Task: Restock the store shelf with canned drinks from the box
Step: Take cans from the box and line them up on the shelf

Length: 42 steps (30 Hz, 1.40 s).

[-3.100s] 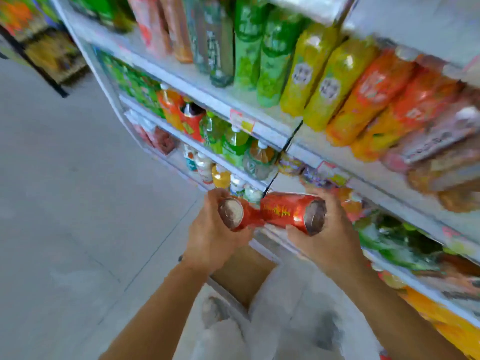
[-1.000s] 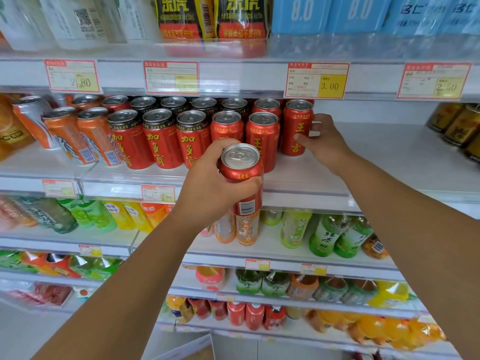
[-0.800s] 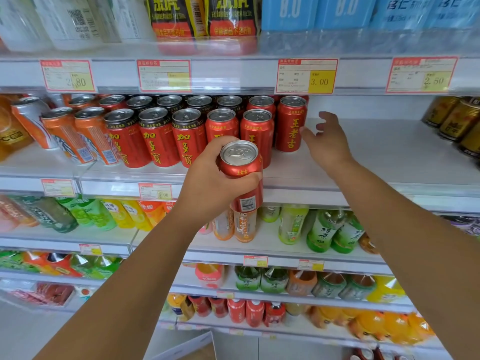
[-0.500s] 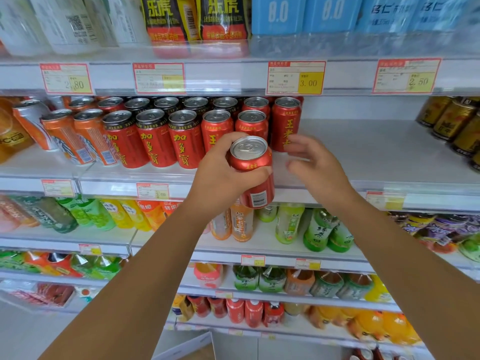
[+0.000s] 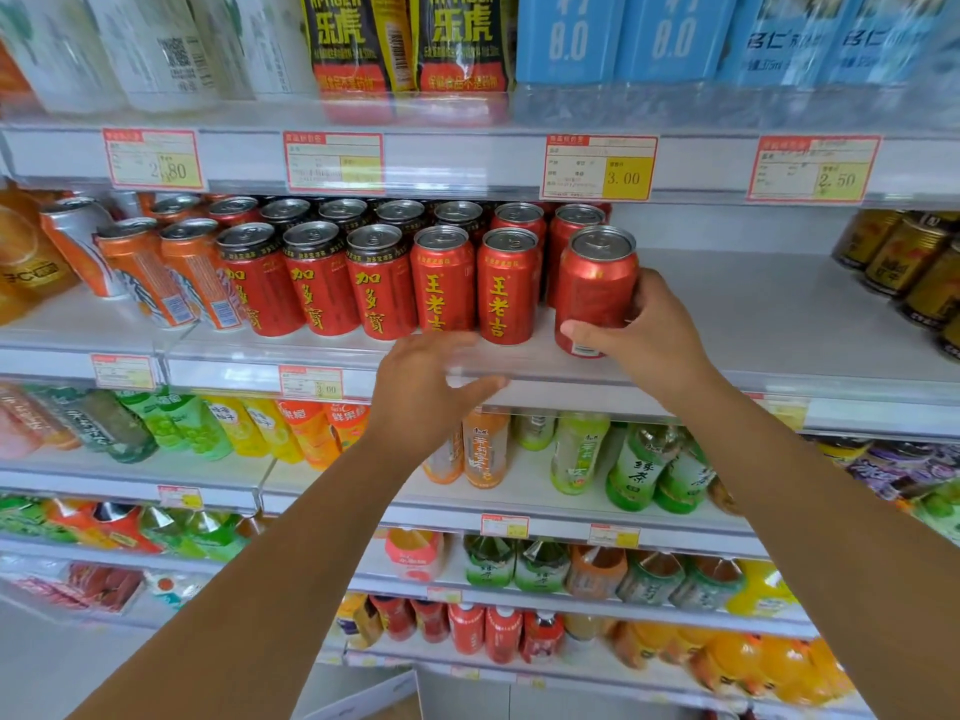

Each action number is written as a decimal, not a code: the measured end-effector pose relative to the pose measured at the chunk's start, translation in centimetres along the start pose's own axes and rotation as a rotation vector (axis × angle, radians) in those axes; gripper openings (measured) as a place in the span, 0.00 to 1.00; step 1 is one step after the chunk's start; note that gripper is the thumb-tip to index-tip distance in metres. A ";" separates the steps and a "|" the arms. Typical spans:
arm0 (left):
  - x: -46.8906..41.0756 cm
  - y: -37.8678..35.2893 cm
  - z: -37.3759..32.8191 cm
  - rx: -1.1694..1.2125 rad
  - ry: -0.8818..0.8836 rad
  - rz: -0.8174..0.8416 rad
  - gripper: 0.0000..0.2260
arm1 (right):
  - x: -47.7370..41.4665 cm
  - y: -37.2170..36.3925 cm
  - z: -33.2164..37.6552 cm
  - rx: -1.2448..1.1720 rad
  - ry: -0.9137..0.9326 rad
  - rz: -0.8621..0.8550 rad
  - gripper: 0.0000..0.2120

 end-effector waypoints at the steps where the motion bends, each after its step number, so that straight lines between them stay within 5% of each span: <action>1: 0.1 -0.2 0.8 -0.069 -0.015 -0.045 0.23 | -0.4 -0.1 -0.3 0.020 -0.010 0.011 0.32; 10: 0.0 -1.7 2.6 -0.148 -0.043 -0.172 0.21 | -2.3 -2.0 -1.7 0.042 -0.124 0.206 0.36; 14: 0.0 -2.0 2.8 -0.148 -0.035 -0.192 0.20 | -2.4 -1.6 -1.5 0.078 -0.134 0.059 0.47; 20: -0.1 -2.3 3.1 -0.152 -0.037 -0.196 0.20 | -2.4 -1.6 -1.6 -0.052 -0.163 0.087 0.36; 26: -0.1 -2.4 3.3 -0.140 -0.047 -0.190 0.20 | -2.0 -1.9 -1.4 -0.015 -0.114 0.051 0.41; 33: -0.1 -2.6 3.4 -0.135 -0.040 -0.189 0.20 | -2.3 -1.7 -1.6 -0.060 -0.141 0.094 0.32; 42: -0.1 -2.6 3.5 -0.127 -0.042 -0.196 0.20 | -2.2 -2.1 -1.6 0.013 -0.100 0.081 0.33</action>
Point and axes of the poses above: each hand's wrist, its own x-axis away from the middle knuckle, its own y-axis out of the back of the hand, z = x × y, the point moved 5 cm from there along -x, towards the middle knuckle, and after that the axes turned 2 degrees about y, right-handed, at the moved point
